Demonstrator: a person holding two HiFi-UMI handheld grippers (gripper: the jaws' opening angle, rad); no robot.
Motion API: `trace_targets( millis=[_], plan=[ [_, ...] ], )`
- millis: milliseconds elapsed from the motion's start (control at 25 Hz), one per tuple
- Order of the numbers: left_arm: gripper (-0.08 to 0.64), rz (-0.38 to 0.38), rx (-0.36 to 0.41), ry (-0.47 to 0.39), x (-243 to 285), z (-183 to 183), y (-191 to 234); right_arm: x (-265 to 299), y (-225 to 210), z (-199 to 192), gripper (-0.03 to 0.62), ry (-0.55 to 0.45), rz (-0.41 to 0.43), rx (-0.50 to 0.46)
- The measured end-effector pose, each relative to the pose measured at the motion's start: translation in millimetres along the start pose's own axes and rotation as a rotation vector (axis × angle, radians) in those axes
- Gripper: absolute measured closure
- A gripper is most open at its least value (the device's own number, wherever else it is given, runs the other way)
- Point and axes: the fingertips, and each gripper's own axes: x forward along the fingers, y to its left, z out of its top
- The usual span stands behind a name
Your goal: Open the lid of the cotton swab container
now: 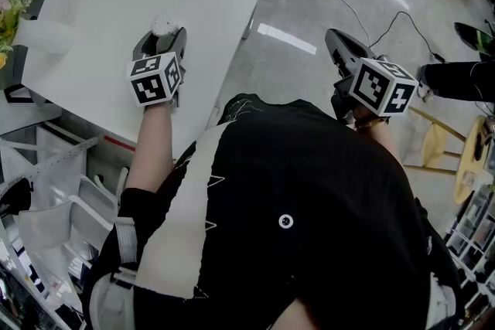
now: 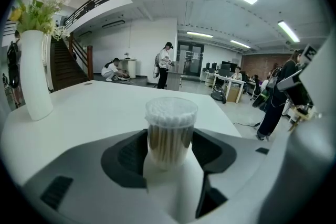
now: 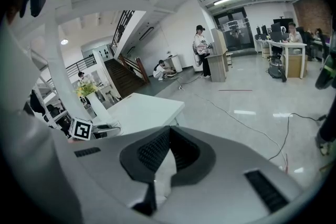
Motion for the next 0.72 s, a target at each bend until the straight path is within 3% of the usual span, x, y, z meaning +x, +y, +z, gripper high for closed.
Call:
trace_targets(
  millis=[240,720],
  plan=[
    [0.291,0.006,0.001,-0.039,-11,9,0,1,7,7,0.589,-0.015,0.025,-0.009],
    [0.293,-0.009,-0.083,-0.129,-49,26,0,29,48,4,0.589,0.016,0.145,-0.045]
  ],
)
